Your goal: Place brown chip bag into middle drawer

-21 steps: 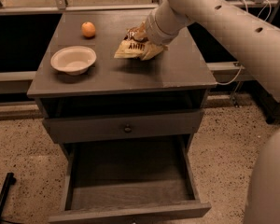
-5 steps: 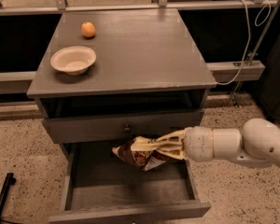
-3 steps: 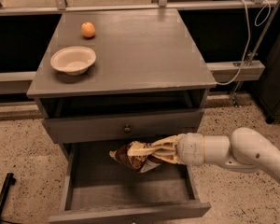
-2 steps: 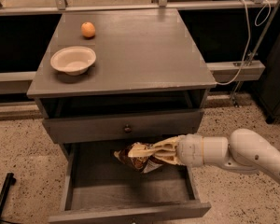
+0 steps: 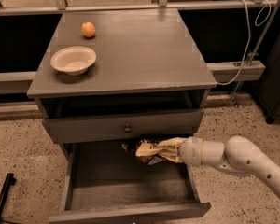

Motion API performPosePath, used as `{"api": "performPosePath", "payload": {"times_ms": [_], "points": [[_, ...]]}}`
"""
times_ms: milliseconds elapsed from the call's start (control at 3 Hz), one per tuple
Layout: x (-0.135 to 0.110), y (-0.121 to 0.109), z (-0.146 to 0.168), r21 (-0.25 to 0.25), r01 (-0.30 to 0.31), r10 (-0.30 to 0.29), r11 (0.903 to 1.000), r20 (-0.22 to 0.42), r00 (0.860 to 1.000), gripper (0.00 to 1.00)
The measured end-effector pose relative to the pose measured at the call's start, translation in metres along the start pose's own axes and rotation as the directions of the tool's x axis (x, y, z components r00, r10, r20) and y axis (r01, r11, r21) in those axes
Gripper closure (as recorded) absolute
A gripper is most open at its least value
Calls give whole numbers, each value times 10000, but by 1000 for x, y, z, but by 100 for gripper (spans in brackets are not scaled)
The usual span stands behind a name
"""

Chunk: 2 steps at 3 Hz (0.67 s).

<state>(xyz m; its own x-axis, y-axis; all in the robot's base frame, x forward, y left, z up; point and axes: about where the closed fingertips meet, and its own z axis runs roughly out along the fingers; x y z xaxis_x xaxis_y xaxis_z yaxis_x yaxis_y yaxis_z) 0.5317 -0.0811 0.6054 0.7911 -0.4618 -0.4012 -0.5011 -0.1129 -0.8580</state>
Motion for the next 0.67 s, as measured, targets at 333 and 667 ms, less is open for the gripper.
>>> {"api": "performPosePath", "payload": {"times_ms": [333,667], "points": [[17,14,16,-439,1333,-1317,9901,378,9906,100],[16,14,18,-465,1492,-1473,9877,427,9882,83]]}}
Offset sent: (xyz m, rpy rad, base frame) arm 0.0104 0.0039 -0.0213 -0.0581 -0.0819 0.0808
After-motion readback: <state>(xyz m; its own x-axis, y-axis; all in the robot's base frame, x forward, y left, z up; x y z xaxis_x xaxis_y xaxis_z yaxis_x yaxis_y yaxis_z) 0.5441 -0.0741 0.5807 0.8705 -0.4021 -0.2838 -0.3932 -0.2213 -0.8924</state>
